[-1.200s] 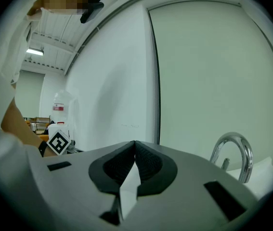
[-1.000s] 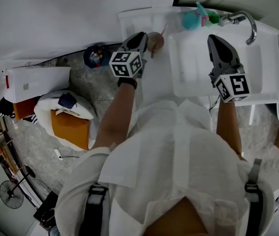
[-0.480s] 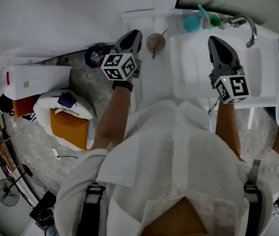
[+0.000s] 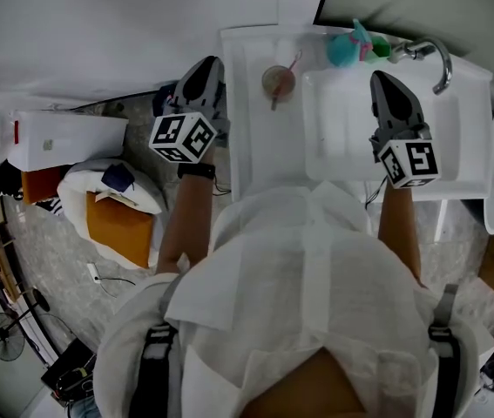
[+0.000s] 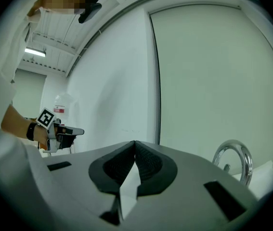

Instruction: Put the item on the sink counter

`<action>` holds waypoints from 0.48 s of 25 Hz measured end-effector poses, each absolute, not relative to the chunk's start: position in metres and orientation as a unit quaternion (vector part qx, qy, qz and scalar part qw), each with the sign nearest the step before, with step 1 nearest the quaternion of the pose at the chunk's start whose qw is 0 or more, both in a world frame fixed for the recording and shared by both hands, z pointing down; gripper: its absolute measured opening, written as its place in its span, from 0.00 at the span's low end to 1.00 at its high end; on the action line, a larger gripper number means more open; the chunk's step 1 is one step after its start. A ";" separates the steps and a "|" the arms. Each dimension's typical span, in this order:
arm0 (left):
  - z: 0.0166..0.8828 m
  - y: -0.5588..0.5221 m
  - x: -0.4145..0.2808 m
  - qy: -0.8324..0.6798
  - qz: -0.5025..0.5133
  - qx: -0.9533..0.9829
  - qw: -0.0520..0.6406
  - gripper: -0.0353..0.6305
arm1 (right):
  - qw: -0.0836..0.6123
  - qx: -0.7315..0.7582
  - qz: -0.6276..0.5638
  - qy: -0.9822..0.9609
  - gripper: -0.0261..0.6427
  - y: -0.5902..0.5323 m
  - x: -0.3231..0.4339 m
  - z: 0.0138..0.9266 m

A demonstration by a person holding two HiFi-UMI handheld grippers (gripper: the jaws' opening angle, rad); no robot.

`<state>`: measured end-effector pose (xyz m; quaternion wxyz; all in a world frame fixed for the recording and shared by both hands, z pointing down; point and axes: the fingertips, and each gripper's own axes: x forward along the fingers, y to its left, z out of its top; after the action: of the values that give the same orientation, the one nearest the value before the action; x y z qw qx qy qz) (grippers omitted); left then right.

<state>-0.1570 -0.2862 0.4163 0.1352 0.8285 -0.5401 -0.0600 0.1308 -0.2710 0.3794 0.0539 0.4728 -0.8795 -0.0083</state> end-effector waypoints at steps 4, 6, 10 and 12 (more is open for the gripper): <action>0.395 -0.273 -0.171 -0.551 -0.060 0.826 0.106 0.10 | 0.051 0.478 -0.009 -0.877 0.05 -0.269 0.134 0.375; 0.384 -0.265 -0.177 -0.558 -0.058 0.823 0.089 0.10 | 0.051 0.481 -0.010 -0.875 0.05 -0.268 0.136 0.373; 0.368 -0.249 -0.189 -0.566 -0.054 0.821 0.062 0.10 | 0.046 0.487 -0.011 -0.872 0.05 -0.266 0.141 0.373; 0.363 -0.241 -0.198 -0.571 -0.056 0.817 0.056 0.10 | 0.046 0.488 -0.014 -0.871 0.05 -0.264 0.143 0.371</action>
<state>-0.1980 -0.2413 0.3631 0.0556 0.8170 -0.5712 -0.0560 0.1425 -0.2641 0.3710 0.0465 0.4882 -0.8714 -0.0141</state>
